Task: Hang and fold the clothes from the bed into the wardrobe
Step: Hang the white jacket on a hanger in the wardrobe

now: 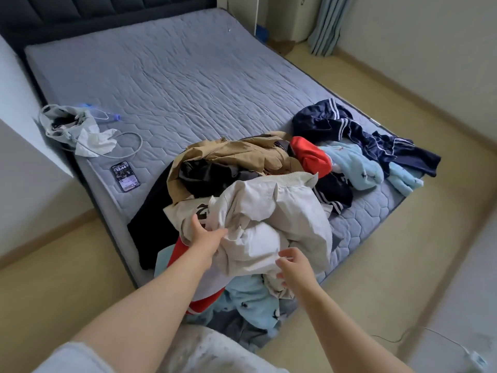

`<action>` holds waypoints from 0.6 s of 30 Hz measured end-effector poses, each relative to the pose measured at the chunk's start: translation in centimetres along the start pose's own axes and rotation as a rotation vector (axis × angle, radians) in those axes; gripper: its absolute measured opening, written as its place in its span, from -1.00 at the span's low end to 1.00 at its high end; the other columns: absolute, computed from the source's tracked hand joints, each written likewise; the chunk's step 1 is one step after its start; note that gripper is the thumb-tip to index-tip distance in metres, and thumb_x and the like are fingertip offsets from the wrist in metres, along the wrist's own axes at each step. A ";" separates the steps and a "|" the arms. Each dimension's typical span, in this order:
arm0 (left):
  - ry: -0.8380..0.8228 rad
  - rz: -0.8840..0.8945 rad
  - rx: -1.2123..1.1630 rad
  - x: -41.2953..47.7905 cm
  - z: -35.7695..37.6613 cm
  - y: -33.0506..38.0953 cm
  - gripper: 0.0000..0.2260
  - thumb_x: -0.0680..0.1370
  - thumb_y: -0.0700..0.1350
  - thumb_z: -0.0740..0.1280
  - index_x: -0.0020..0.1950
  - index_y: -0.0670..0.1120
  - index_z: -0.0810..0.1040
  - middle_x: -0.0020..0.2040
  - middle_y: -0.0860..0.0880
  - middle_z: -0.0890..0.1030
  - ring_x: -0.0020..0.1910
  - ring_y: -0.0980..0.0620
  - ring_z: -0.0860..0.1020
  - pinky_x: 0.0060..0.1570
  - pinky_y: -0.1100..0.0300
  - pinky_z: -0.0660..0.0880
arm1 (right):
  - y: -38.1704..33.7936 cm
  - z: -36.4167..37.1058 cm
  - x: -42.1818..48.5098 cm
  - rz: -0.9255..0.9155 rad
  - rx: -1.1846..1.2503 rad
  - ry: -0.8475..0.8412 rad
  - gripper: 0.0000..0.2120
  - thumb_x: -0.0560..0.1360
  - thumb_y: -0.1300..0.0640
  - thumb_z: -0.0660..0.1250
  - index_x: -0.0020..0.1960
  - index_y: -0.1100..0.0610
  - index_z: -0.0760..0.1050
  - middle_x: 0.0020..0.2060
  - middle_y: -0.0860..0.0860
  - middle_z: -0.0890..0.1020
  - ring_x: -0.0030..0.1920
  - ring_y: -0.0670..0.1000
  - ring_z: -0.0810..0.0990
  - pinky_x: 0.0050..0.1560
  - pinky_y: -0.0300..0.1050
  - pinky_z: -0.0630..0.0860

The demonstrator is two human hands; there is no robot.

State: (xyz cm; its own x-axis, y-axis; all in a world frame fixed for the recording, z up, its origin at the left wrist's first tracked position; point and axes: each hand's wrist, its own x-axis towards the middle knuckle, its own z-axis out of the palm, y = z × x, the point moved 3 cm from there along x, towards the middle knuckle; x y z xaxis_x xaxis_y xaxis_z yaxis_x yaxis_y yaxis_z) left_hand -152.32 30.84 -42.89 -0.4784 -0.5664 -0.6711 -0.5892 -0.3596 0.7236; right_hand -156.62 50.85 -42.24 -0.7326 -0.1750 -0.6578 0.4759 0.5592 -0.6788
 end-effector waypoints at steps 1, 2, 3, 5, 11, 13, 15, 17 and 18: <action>0.004 0.011 0.006 0.0 0.2 -0.4 -0.15 0.46 -0.19 0.42 0.53 0.09 -0.09 0.46 -0.10 0.24 0.34 -0.18 0.34 0.25 -0.15 0.40 | 0.2 -0.4 0.3 0.005 -0.021 -0.011 -0.85 0.52 0.22 0.17 0.06 0.07 0.40 -0.20 -0.01 0.51 -0.29 -0.01 0.52 -0.32 -0.19 0.43; 0.010 0.032 0.034 0.0 0.3 -0.7 -0.16 0.47 -0.18 0.41 0.53 0.11 -0.09 0.48 -0.07 0.20 0.35 -0.17 0.33 0.24 -0.15 0.40 | 0.5 -0.7 0.5 0.008 -0.038 -0.022 -0.86 0.52 0.22 0.17 0.05 0.07 0.39 -0.20 -0.01 0.51 -0.28 -0.02 0.52 -0.32 -0.19 0.43; 0.016 0.053 0.068 0.0 0.3 -1.0 -0.17 0.47 -0.17 0.41 0.53 0.13 -0.09 0.50 -0.04 0.15 0.36 -0.15 0.31 0.24 -0.14 0.40 | 0.6 -0.9 0.6 0.010 -0.046 -0.036 -0.86 0.52 0.22 0.17 0.05 0.07 0.39 -0.19 -0.02 0.51 -0.29 -0.02 0.52 -0.32 -0.20 0.43; 0.007 0.061 0.103 0.3 0.4 -1.2 -0.20 0.49 -0.14 0.39 0.53 0.13 -0.08 0.51 -0.02 0.12 0.38 -0.13 0.28 0.26 -0.05 0.38 | 0.8 -1.1 0.8 0.012 -0.055 -0.065 -0.85 0.52 0.22 0.17 0.05 0.07 0.39 -0.18 -0.02 0.51 -0.30 -0.03 0.52 -0.35 -0.21 0.42; -0.015 0.087 0.408 1.7 0.7 -0.7 -0.57 0.50 -0.08 0.37 0.34 -0.05 0.36 0.37 -0.11 0.23 0.26 -0.10 0.35 0.22 0.12 0.32 | -0.1 -2.2 1.1 0.002 -0.078 -0.080 -0.85 0.51 0.21 0.18 0.05 0.05 0.40 -0.13 -0.01 0.53 -0.29 -0.03 0.53 -0.33 -0.21 0.46; -0.087 0.111 0.335 1.6 1.5 -0.8 -0.66 0.50 -0.15 0.37 0.24 -0.12 0.40 0.28 -0.14 0.41 0.19 -0.10 0.44 0.19 0.11 0.37 | -0.4 -2.5 1.0 -0.007 -0.077 -0.078 -0.85 0.51 0.21 0.18 0.06 0.05 0.41 -0.13 0.00 0.53 -0.27 -0.03 0.52 -0.31 -0.21 0.44; -0.141 0.120 0.227 0.7 2.1 -1.2 -0.75 0.51 -0.17 0.37 0.15 -0.09 0.42 0.16 -0.13 0.53 0.12 -0.08 0.49 0.14 0.09 0.43 | -0.7 -2.6 0.7 -0.015 -0.068 -0.070 -0.85 0.52 0.19 0.18 0.08 0.07 0.40 -0.09 0.02 0.53 -0.26 -0.03 0.52 -0.27 -0.20 0.44; -0.149 0.140 0.110 -0.4 1.8 -1.4 -0.80 0.51 -0.18 0.37 0.09 -0.07 0.43 0.07 -0.11 0.57 0.03 -0.05 0.53 0.01 0.10 0.48 | -1.3 -2.4 0.4 -0.024 -0.038 -0.070 -0.87 0.55 0.15 0.18 0.08 0.09 0.41 -0.03 0.06 0.55 -0.25 -0.04 0.53 -0.26 -0.20 0.44; -0.143 0.157 0.040 -1.0 1.2 -1.2 -0.84 0.51 -0.19 0.36 0.06 -0.08 0.45 0.03 -0.11 0.58 -0.03 -0.03 0.54 -0.07 0.11 0.50 | -1.7 -2.1 0.2 -0.021 0.006 -0.077 -0.88 0.56 0.13 0.18 0.07 0.09 0.43 -0.03 0.05 0.55 -0.24 -0.03 0.53 -0.26 -0.20 0.45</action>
State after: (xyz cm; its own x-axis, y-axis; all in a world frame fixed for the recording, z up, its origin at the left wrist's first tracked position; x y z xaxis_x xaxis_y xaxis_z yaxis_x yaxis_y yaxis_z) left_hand -151.91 32.77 -43.32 -0.6521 -0.5011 -0.5690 -0.5240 -0.2445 0.8159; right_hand -158.57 51.58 -40.54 -0.7032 -0.2489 -0.6660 0.4638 0.5494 -0.6950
